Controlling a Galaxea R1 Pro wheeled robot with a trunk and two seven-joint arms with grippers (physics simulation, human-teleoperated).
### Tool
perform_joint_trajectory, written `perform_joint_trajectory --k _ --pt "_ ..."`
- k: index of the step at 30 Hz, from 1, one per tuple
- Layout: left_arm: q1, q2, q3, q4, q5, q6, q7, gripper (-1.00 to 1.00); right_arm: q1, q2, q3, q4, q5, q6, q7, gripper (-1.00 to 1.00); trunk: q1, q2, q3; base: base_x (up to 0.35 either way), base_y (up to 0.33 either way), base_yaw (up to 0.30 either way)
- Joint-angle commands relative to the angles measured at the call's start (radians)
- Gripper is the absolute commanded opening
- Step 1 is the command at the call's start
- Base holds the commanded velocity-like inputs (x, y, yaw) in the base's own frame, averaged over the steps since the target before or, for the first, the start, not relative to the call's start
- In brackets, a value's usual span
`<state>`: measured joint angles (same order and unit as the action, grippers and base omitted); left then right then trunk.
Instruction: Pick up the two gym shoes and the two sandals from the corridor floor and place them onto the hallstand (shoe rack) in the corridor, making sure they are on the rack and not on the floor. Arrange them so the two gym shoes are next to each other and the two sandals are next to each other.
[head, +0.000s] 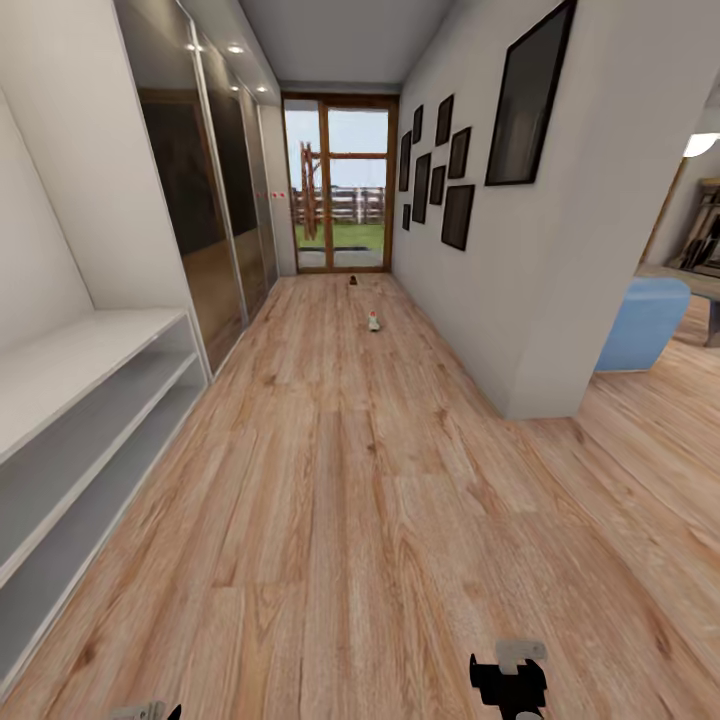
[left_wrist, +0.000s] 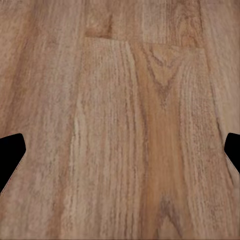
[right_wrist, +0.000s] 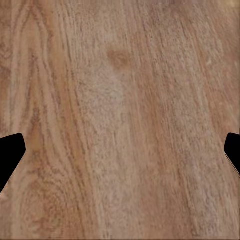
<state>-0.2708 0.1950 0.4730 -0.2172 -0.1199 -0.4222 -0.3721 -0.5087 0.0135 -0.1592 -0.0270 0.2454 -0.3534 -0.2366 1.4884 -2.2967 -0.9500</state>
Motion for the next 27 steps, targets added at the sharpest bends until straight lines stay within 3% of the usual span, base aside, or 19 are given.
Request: perform_joint_trajectory --k 1,27 --pt "-0.001 0.000 0.009 0.001 -0.010 -0.004 -0.004 1.00 -0.001 0.000 -0.008 0.001 0.011 -0.002 -0.004 1.00 0.000 0.000 -0.001 0.340 0.000 0.000" --pt "-0.001 0.000 0.009 0.001 -0.010 -0.004 -0.004 1.00 -0.001 -0.001 -0.008 -0.001 0.008 -0.006 -0.004 1.00 0.000 0.000 -0.001 0.340 0.000 0.000"
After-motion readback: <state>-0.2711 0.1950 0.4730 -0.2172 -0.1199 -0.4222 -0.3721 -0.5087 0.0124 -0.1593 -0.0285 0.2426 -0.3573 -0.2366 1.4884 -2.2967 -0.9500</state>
